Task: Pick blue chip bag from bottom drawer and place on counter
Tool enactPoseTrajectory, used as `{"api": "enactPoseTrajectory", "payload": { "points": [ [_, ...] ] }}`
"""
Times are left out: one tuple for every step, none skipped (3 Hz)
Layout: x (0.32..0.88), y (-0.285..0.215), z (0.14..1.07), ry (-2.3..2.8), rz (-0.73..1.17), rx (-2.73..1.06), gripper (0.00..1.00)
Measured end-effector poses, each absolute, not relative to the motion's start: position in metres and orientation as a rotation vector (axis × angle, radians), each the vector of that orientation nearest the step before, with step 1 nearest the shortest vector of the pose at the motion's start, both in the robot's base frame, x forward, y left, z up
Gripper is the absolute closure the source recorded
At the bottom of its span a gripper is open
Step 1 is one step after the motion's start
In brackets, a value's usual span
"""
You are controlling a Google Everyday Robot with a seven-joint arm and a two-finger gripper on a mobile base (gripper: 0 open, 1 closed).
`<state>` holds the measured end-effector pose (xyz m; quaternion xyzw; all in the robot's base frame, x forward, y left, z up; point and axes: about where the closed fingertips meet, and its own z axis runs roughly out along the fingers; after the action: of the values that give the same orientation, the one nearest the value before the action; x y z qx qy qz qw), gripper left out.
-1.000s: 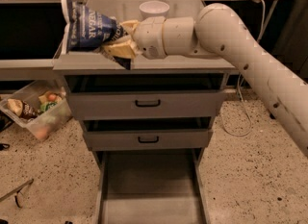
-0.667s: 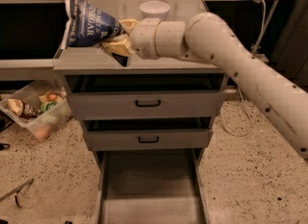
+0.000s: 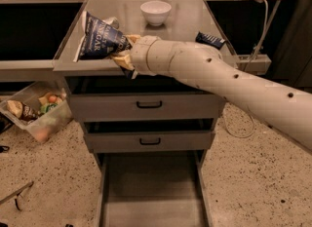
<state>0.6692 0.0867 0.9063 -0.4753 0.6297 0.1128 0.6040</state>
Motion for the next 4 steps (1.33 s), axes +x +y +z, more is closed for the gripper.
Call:
{"api": "enactPoseTrajectory", "payload": {
  "points": [
    [0.677,0.07,0.903,1.493,0.227,-1.03,1.0],
    [0.678,0.068,0.903,1.494,0.228,-1.027,1.0],
    [0.687,0.06,0.905,1.499,0.19,-1.015,1.0],
    [0.716,0.044,0.924,1.483,0.11,-0.973,1.0]
  ]
}}
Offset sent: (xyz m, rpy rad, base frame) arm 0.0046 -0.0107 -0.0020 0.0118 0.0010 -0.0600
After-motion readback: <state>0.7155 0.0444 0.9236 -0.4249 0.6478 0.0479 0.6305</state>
